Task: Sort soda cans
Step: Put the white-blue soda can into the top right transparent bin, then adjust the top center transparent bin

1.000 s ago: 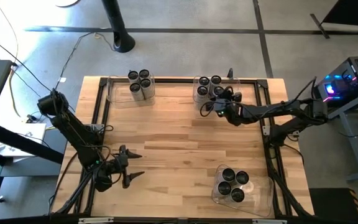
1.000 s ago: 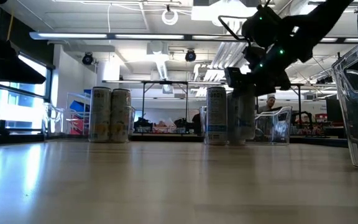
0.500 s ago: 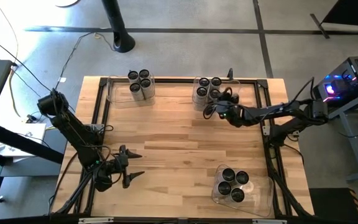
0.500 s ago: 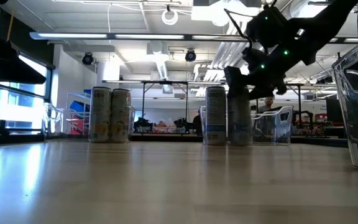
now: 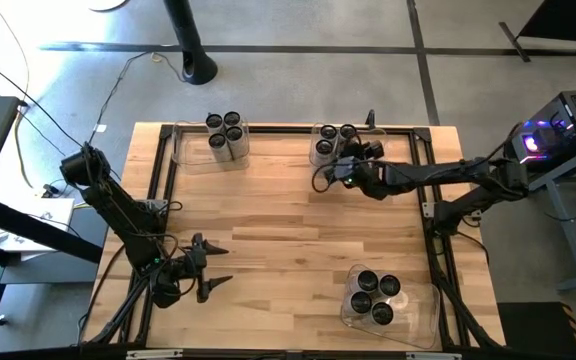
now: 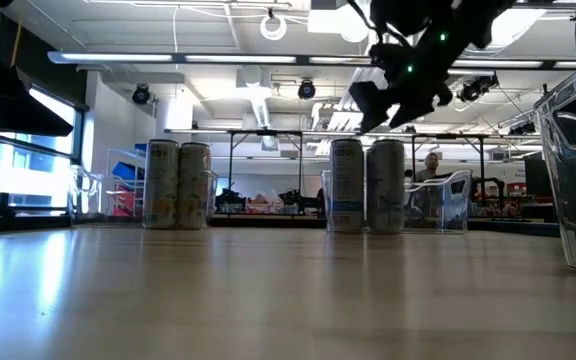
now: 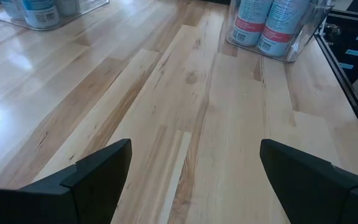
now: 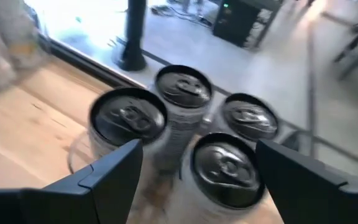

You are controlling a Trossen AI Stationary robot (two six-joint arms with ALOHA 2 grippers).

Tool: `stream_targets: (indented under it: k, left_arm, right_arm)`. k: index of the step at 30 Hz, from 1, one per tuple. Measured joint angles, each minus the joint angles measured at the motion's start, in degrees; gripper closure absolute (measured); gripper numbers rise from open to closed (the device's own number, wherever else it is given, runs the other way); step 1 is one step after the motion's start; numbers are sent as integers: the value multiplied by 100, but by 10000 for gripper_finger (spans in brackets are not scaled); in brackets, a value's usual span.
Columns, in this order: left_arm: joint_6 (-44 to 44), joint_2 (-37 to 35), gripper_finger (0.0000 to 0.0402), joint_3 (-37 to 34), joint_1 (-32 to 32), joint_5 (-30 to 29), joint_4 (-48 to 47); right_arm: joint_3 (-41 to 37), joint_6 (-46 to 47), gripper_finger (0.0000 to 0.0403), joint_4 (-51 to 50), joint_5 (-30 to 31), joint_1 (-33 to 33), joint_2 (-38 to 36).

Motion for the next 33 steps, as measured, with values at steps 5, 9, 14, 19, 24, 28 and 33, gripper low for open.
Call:
stream_targets:
  k: [5,9,14,19,24,28,33]
  left_arm:
    - [0,0,51,0,0,6,2]
    - [0,0,51,0,85,257,6]
    - [700,-2,51,179,524,828,12]
    - [1904,-8,51,458,1442,1411,35]
    - [3054,-108,51,1030,3016,2335,76]
    - [4460,-97,51,2154,4359,4025,-521]
    - [6176,396,51,3850,5913,5109,-2336]
  right_arm:
    - [907,423,95,-1915,429,296,0]
    - [1562,709,94,-3130,498,710,-2]
    - [2070,954,94,-4085,338,1606,-3]
    - [2201,1014,94,-4129,-834,2454,-4]
    - [2047,1237,94,-4510,-1364,3025,0]
    - [1776,1920,94,-4888,-1279,3223,-57]
    - [941,2267,94,-4079,-1544,3225,-264]
